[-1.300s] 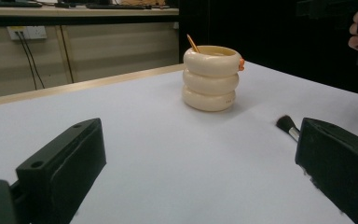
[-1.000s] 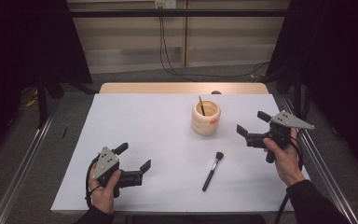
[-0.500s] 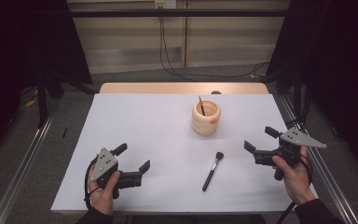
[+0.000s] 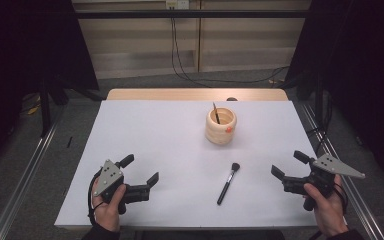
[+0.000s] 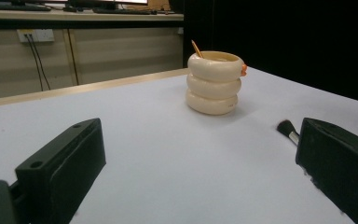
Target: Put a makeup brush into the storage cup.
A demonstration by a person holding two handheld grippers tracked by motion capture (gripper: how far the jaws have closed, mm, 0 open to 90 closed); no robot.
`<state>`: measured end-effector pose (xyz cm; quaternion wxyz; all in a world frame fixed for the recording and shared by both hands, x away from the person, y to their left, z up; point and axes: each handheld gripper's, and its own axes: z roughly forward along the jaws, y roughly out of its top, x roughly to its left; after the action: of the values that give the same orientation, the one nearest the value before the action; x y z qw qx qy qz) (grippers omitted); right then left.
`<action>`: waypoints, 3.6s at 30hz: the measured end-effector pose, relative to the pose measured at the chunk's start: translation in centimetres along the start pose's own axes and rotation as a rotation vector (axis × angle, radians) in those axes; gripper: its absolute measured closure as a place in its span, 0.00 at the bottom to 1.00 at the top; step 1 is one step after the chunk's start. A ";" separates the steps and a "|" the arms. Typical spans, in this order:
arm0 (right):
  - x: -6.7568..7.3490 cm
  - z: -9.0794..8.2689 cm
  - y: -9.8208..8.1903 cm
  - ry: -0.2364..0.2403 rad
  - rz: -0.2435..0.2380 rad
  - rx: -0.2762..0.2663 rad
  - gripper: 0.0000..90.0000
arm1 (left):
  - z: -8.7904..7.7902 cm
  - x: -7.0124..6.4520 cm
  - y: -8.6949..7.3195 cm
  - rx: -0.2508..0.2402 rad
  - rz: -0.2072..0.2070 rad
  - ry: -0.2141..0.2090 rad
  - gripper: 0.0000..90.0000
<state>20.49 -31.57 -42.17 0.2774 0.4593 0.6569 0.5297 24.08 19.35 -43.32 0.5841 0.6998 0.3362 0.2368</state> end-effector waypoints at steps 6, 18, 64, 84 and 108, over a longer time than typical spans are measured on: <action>0.1 -1.2 -1.2 -0.003 0.003 0.016 0.02 | 0.0 -0.2 0.2 -0.006 0.019 -0.005 0.01; -0.3 -1.5 -1.6 -0.007 0.014 -0.005 0.02 | -0.2 -0.1 0.2 -0.001 0.022 0.008 0.01; 1.6 4.0 3.2 0.122 -0.112 -0.050 0.02 | -0.1 -0.2 0.2 -0.004 0.024 -0.007 0.01; 2.9 8.2 5.6 0.138 -0.143 -0.055 0.00 | -0.1 0.0 0.2 -0.002 0.021 0.001 0.01; 3.5 10.5 6.0 0.155 -0.134 0.227 0.07 | 0.0 0.1 0.1 0.009 0.018 0.003 0.01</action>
<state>29.79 -23.73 -38.98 0.2069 0.4006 0.7611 0.4662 24.21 19.39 -43.21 0.5783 0.7052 0.3317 0.2414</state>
